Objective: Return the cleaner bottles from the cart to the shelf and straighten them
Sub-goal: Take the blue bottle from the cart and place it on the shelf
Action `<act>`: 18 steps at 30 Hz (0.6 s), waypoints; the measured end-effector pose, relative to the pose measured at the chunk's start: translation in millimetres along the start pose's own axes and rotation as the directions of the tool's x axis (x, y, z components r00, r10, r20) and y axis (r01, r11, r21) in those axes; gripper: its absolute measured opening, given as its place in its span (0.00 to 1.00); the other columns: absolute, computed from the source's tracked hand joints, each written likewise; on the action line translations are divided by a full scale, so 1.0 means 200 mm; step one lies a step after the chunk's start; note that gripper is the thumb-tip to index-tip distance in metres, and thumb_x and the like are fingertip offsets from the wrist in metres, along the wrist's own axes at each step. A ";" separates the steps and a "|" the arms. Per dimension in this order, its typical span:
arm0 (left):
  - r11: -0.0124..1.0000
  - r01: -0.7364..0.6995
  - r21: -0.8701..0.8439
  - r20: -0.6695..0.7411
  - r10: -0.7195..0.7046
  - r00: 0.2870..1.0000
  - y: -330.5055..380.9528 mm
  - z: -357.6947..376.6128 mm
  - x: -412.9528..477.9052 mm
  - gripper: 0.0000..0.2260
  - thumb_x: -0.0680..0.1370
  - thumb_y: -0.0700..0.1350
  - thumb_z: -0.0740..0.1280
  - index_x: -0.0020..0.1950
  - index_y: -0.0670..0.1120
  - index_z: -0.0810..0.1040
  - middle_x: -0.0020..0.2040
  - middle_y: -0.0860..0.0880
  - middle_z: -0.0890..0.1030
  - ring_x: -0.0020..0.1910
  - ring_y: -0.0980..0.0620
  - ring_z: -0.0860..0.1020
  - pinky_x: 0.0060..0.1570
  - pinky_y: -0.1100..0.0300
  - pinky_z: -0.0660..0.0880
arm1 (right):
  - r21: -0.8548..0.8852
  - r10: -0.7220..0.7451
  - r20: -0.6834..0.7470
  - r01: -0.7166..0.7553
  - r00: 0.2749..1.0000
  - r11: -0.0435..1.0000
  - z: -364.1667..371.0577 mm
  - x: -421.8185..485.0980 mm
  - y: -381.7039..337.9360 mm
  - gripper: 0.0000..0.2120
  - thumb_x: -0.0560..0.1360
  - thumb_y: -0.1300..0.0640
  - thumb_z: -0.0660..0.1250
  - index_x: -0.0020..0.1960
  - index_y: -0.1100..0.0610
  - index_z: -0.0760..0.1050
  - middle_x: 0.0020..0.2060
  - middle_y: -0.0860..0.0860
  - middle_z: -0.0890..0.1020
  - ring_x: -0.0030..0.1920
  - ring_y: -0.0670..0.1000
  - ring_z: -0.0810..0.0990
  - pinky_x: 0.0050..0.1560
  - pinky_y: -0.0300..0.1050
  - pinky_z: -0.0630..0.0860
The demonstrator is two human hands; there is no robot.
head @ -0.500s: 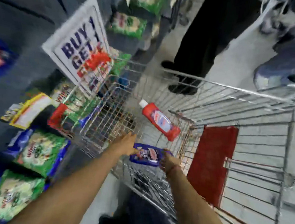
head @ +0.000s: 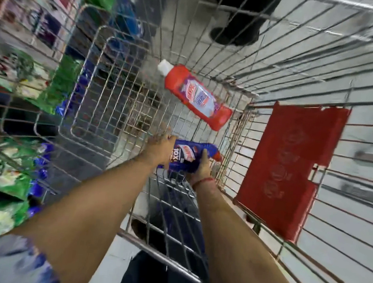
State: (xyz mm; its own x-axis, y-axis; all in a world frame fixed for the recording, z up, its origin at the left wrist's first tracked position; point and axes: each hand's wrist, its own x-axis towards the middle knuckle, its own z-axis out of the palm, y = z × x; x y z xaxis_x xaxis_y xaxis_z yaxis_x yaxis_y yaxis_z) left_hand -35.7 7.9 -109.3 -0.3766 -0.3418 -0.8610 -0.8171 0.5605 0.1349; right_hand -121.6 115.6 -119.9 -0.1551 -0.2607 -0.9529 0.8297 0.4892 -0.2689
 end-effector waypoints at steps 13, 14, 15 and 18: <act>0.857 0.218 -0.466 0.363 -0.040 0.931 -0.21 -0.24 -0.23 0.36 0.62 0.51 0.79 0.66 0.45 0.68 0.64 0.45 0.75 0.62 0.43 0.73 0.62 0.50 0.72 | -0.103 -0.027 -0.003 0.026 1.000 0.994 0.25 -0.12 -0.12 0.30 0.69 0.49 0.72 0.64 0.65 0.70 0.50 0.60 0.81 0.36 0.51 0.81 0.26 0.39 0.77; 0.818 0.227 -0.528 0.360 -0.026 0.932 -0.23 -0.26 -0.28 0.37 0.60 0.52 0.80 0.65 0.45 0.69 0.64 0.45 0.76 0.62 0.43 0.74 0.63 0.48 0.71 | -0.131 -0.051 0.027 0.054 0.998 0.990 0.28 -0.15 -0.14 0.29 0.70 0.50 0.72 0.64 0.65 0.70 0.51 0.60 0.81 0.35 0.50 0.80 0.23 0.36 0.75; 0.771 0.218 -0.598 0.331 -0.010 0.944 -0.26 -0.28 -0.34 0.40 0.56 0.53 0.81 0.64 0.45 0.70 0.63 0.44 0.77 0.62 0.43 0.74 0.64 0.46 0.71 | -0.154 -0.080 0.066 0.090 0.995 0.984 0.32 -0.17 -0.16 0.27 0.70 0.50 0.71 0.63 0.65 0.71 0.51 0.60 0.81 0.37 0.51 0.80 0.23 0.34 0.74; 0.613 0.156 -0.774 0.175 -0.028 0.984 -0.34 -0.33 -0.51 0.50 0.45 0.54 0.80 0.65 0.42 0.70 0.62 0.41 0.78 0.61 0.41 0.75 0.64 0.45 0.72 | -0.208 -0.161 0.224 0.208 0.961 0.956 0.45 -0.30 -0.24 0.19 0.71 0.50 0.70 0.56 0.61 0.78 0.42 0.53 0.85 0.39 0.51 0.83 0.29 0.37 0.78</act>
State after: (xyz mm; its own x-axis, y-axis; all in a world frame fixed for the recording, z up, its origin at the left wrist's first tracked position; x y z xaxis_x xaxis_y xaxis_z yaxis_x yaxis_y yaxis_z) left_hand 28.8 -45.0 1.2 -0.2709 -0.2199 -0.9372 -0.8978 -0.2935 0.3284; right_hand -103.7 31.9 -36.4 -0.1623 -0.5154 -0.8414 0.6488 0.5867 -0.4845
